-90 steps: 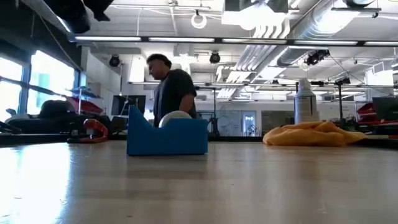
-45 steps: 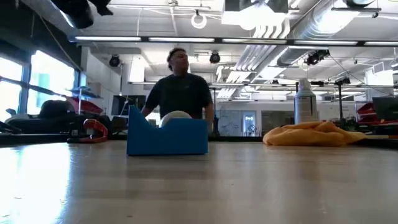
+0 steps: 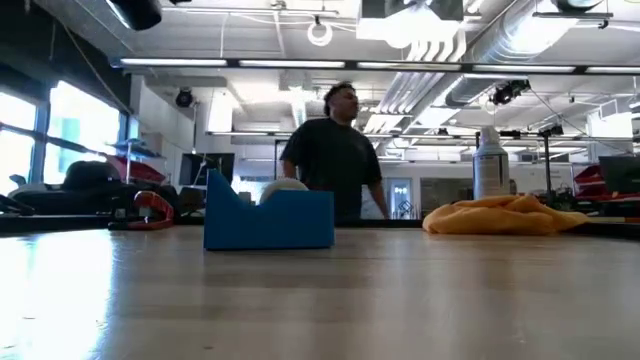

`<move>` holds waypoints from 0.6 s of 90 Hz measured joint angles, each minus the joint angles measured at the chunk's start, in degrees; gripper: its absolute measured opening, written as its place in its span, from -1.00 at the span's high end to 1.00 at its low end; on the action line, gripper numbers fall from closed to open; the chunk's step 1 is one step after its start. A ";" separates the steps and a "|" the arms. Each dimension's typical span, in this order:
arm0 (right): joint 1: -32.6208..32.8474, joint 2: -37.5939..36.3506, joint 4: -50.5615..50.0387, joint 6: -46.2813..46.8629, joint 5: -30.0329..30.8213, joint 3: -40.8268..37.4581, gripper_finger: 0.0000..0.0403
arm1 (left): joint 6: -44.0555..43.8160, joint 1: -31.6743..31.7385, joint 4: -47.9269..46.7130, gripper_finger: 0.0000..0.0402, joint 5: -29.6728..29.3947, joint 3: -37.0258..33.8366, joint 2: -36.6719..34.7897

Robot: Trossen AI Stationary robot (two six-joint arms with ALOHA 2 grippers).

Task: Apply microfiber cloth
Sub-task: Spray the back of the black cellphone using the white spray bottle

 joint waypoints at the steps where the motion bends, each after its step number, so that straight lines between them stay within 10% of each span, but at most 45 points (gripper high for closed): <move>1: 0.02 0.00 0.10 0.00 -0.11 0.00 1.00 | 0.00 -0.10 -0.22 0.58 -0.07 0.10 0.00; 54: 0.51 0.14 3.86 1.71 -2.57 0.00 1.00 | 2.99 -3.24 -6.17 0.58 -0.15 6.50 3.43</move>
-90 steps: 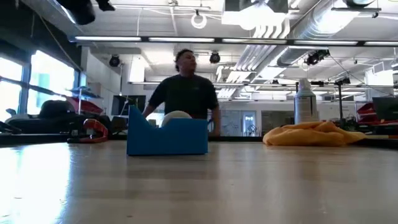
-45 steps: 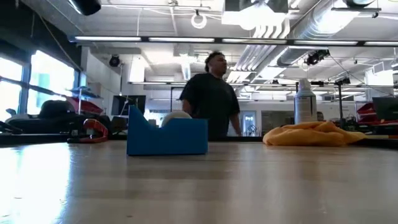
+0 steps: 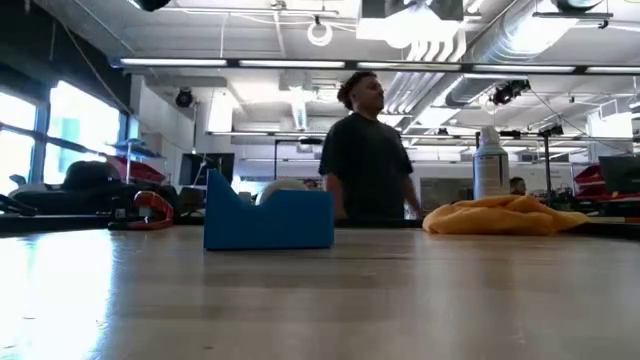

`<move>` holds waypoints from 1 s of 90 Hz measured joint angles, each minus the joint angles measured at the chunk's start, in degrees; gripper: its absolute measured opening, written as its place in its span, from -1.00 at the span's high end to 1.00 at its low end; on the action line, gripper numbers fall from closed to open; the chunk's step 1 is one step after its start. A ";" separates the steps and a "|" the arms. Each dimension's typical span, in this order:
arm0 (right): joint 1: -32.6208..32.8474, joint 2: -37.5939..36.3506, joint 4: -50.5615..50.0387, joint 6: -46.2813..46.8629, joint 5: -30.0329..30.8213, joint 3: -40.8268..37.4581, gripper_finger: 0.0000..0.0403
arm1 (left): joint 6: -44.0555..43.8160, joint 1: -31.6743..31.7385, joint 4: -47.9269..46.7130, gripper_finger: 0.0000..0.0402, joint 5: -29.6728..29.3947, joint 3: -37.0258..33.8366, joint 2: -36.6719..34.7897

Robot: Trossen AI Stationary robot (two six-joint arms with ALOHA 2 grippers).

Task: Apply microfiber cloth
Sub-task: Spray the back of the black cellphone using the white spray bottle

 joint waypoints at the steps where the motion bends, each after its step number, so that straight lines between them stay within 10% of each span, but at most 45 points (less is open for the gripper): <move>1: 0.00 0.08 0.04 0.00 0.00 0.00 1.00 | 0.00 0.00 0.01 0.58 0.02 0.12 0.17; 62: 0.00 0.30 0.44 0.44 0.20 0.02 1.00 | 0.09 0.02 3.89 0.59 -0.28 0.99 1.46; 90: -0.02 0.28 -0.03 0.68 0.48 0.06 1.00 | 3.84 0.10 3.75 0.93 -0.85 0.99 1.42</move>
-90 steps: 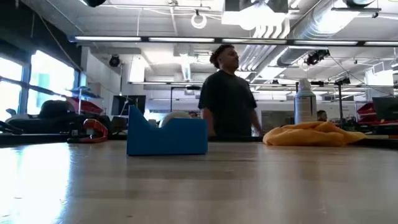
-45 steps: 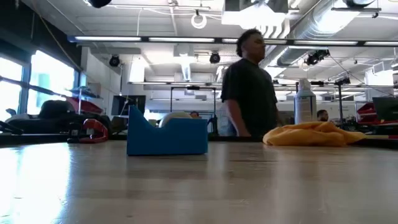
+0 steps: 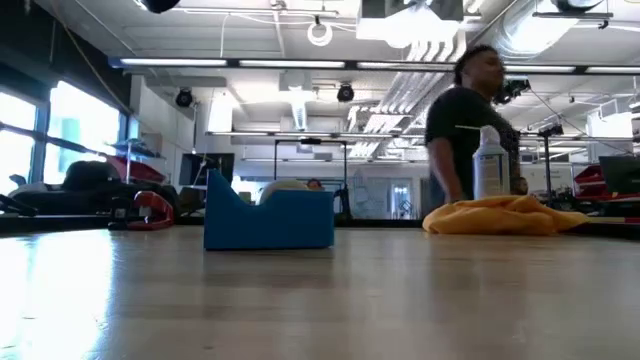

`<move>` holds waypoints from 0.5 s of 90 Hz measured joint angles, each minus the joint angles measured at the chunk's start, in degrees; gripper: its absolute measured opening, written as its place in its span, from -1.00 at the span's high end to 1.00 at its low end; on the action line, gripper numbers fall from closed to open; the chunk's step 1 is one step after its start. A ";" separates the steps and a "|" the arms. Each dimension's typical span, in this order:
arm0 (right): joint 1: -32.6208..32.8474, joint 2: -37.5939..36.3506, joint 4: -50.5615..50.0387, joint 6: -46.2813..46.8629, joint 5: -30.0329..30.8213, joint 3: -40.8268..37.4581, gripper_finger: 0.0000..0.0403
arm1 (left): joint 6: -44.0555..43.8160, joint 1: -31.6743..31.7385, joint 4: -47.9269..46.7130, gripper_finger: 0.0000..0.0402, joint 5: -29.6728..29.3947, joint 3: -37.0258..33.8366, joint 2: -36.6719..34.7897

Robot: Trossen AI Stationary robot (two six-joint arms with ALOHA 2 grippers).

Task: Apply microfiber cloth
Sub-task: Spray the back of the black cellphone using the white spray bottle

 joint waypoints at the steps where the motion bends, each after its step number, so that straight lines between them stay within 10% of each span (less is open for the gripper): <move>1: 0.00 0.00 -0.05 0.00 -0.01 0.00 1.00 | 0.07 -0.01 -0.01 0.93 0.00 0.00 0.00; 45: -0.17 -0.35 -5.63 0.27 5.43 0.03 0.23 | -4.10 2.12 -0.80 0.96 -0.81 -2.97 -3.31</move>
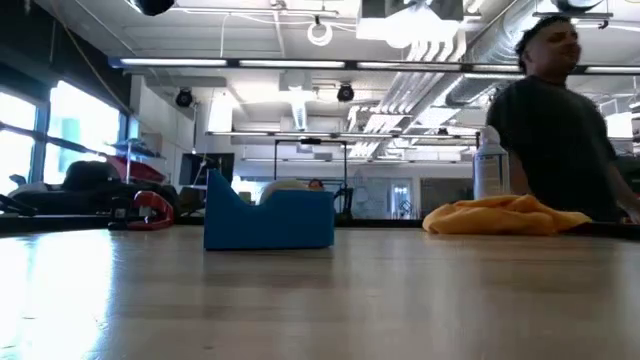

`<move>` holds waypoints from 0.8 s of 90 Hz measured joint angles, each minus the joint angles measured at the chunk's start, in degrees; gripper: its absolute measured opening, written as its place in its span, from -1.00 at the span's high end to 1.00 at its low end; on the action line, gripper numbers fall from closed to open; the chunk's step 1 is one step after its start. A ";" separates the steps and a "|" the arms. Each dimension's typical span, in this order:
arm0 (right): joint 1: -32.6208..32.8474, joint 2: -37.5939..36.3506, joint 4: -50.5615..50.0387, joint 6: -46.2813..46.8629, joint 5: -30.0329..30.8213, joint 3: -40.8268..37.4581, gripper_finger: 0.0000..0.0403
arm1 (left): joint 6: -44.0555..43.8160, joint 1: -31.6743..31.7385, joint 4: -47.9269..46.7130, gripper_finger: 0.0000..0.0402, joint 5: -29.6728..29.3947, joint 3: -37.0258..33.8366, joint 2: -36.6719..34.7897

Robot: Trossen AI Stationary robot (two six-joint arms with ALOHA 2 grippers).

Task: Apply microfiber cloth
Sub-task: Spray the back of the black cellphone using the white spray bottle

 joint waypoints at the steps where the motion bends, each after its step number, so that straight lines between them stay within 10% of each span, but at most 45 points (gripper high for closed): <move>1: 0.01 -0.06 -0.26 -0.20 0.51 0.00 0.21 | 0.00 0.15 0.05 0.96 -0.01 -0.27 -0.27; 18: 0.07 -4.09 -13.22 -1.43 12.75 -0.01 -0.11 | 0.13 3.63 0.06 0.96 -1.69 -6.97 -6.67; 46: -0.55 -9.09 -56.10 1.07 54.23 5.74 -0.20 | 3.16 7.34 -16.54 0.96 -10.81 -18.37 -13.12; 72: -13.04 -8.25 -98.52 5.25 46.06 19.55 -0.21 | 3.23 7.31 -23.60 0.96 -17.03 -23.33 -12.47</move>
